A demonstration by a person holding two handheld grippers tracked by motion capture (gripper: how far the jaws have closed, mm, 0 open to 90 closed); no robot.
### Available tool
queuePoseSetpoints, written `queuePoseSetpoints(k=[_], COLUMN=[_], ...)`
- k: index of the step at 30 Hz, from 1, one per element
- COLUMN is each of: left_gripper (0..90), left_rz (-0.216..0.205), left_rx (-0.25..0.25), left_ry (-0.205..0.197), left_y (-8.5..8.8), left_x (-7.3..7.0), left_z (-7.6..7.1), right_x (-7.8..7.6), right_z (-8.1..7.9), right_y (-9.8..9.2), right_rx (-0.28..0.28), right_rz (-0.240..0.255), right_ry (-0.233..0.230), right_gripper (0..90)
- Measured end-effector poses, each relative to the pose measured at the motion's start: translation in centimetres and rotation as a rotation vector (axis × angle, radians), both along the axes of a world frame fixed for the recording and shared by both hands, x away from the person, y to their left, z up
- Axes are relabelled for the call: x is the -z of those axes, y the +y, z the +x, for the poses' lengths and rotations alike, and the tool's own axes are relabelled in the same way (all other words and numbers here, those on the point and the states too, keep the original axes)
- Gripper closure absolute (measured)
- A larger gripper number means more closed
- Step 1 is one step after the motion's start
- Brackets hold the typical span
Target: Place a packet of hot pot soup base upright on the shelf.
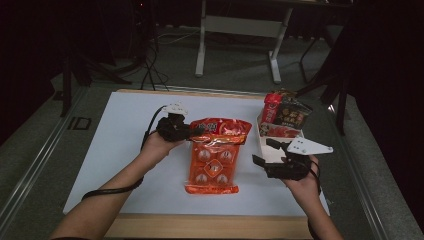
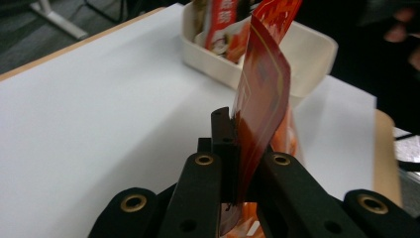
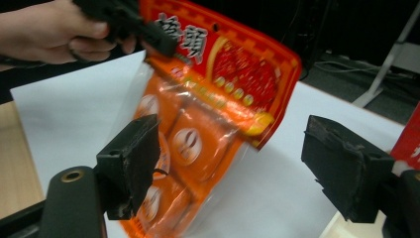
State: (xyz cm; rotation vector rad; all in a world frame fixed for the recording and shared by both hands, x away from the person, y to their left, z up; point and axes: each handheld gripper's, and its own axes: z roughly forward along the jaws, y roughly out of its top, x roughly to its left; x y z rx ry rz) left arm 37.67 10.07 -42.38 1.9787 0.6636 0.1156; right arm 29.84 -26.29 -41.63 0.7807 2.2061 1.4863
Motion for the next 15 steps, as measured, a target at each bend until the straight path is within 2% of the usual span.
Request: queuePoseSetpoints(k=[2,4,6,11,12,13,15], left_gripper=[89.5,89.5,89.4,89.4,89.4,89.4,89.4], left_rz=[-0.015,-0.016,-0.021,-0.030,-0.044,-0.050,-0.052], left_rx=[0.035,0.041,0.063,0.078,0.089,0.091,0.095], left_ry=[-0.013,-0.016,-0.029,-0.042,-0.044,-0.045,-0.056], left_y=[0.0,-0.1,0.0,0.0,-0.1,0.0,0.0], left_x=[-0.5,-0.7,-1.0,-1.2,-1.3,-1.3,-1.3], left_z=[-0.9,-1.2,-2.0,-2.7,-3.2,-3.4,-3.8], right_x=[-0.5,-0.6,-0.6,-0.5,-0.4,-0.3,0.0], right_z=[0.7,0.9,1.8,2.5,2.7,3.1,3.5], right_y=[0.3,0.4,0.9,1.6,1.9,2.5,3.2], right_rx=[0.002,0.002,-0.005,-0.019,-0.024,-0.065,-0.090], right_rz=[0.004,0.012,0.030,0.024,0.027,0.037,0.024], right_ry=[-0.007,-0.002,0.001,0.012,0.011,0.026,0.035], right_gripper=[22.4,22.4,22.4,22.3,22.5,23.5,28.4])
